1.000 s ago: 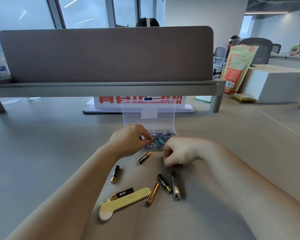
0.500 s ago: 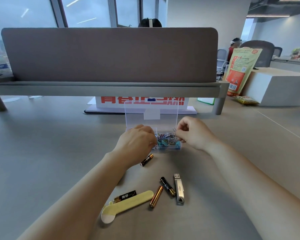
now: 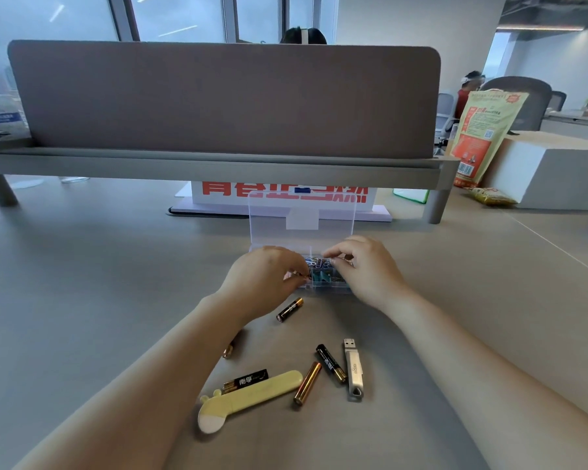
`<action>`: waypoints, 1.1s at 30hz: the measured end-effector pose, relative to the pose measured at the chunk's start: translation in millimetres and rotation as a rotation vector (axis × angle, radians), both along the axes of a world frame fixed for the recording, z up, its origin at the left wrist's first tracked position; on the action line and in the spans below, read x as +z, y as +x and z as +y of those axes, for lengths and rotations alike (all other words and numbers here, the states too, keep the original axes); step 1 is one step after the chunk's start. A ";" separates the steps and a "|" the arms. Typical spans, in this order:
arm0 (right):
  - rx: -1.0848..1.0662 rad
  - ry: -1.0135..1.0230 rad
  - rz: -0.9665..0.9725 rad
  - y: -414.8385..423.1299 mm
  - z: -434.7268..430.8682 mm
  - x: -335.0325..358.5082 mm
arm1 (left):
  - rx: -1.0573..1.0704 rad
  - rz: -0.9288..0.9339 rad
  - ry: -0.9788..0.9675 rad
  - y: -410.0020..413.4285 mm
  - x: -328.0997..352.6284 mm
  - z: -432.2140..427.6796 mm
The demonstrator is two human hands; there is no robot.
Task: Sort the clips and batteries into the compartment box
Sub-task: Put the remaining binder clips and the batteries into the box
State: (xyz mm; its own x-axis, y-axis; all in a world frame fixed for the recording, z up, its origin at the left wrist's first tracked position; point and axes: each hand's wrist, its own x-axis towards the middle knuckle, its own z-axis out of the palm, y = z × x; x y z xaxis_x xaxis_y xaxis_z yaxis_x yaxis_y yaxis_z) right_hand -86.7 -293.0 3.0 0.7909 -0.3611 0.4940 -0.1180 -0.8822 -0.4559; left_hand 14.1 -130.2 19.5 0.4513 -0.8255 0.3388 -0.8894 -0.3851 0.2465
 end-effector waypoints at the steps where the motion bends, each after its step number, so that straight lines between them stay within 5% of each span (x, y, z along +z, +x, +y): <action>1: 0.035 -0.022 -0.006 -0.3 2.8 0.7 | 0.009 0.029 -0.022 0.5 0.9 0.7; 15: 0.105 -0.290 0.086 -0.8 16.5 -2.0 | 0.010 0.060 0.031 7.2 10.8 9.8; 29: 0.146 -0.178 0.103 -1.6 22.1 4.9 | 0.023 0.042 0.057 5.6 6.6 5.3; 33: 0.158 -0.397 0.171 -2.5 24.9 8.3 | 0.045 -0.037 0.075 3.7 7.4 6.5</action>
State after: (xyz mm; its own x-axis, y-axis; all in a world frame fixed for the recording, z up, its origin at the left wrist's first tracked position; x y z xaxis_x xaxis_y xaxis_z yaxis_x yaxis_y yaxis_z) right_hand -89.2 -268.1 11.3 0.9032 -0.0386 0.4274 -0.0123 -0.9979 -0.0643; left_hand 17.8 -123.7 26.9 0.4765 -0.8287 0.2936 -0.8789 -0.4408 0.1824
